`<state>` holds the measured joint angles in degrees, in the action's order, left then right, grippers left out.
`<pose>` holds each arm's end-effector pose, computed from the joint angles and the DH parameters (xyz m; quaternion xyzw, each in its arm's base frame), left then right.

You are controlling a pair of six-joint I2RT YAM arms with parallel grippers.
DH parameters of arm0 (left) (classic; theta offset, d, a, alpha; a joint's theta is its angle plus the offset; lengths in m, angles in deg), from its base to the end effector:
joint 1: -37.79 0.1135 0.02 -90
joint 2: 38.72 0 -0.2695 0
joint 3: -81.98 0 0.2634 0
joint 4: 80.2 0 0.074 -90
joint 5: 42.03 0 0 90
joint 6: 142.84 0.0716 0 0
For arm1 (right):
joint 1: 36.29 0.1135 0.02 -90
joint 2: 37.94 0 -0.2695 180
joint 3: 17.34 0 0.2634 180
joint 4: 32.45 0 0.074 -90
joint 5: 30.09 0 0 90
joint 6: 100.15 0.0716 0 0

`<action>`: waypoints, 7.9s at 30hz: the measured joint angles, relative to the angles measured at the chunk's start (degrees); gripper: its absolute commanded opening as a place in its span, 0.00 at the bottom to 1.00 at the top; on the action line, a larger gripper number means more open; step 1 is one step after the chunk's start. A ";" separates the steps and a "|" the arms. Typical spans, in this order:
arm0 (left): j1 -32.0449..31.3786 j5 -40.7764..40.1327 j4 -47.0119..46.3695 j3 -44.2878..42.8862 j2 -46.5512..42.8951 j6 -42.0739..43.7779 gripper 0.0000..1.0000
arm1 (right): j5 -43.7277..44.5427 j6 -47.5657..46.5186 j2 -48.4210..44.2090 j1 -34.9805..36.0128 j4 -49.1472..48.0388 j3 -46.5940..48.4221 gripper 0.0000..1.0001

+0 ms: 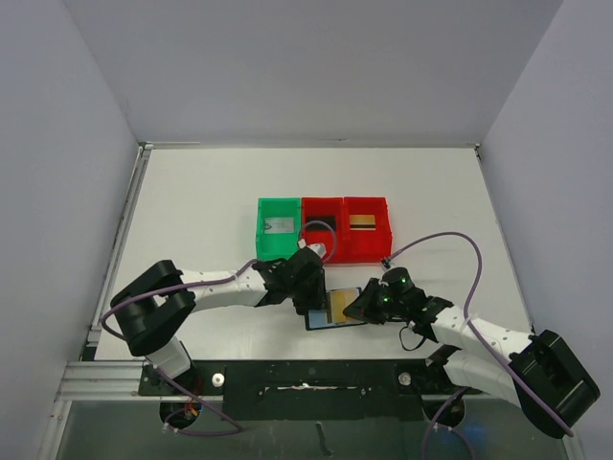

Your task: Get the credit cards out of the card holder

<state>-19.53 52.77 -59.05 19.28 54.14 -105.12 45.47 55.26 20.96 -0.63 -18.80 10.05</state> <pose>0.1850 -0.2996 0.1369 0.0553 0.9412 -0.2932 0.1585 0.1573 0.1348 0.1050 0.1891 0.8987 0.3660 0.1508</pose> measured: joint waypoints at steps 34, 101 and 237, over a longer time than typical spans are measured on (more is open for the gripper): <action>0.37 -0.04 -0.07 0.79 3.06 0.17 0.02 | -7.96 -4.87 10.64 -2.29 -13.20 -0.07 0.08; 26.40 -16.65 27.39 3.93 -34.38 17.84 0.76 | 8.72 -26.86 -10.88 -10.47 30.40 23.52 0.00; 34.93 -15.45 17.44 9.42 -41.99 29.05 0.77 | 14.78 -72.85 -2.21 -13.77 -8.02 26.29 0.71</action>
<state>15.39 37.32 -41.60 28.70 12.15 -76.07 60.25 -17.59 18.75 -14.40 -26.82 36.34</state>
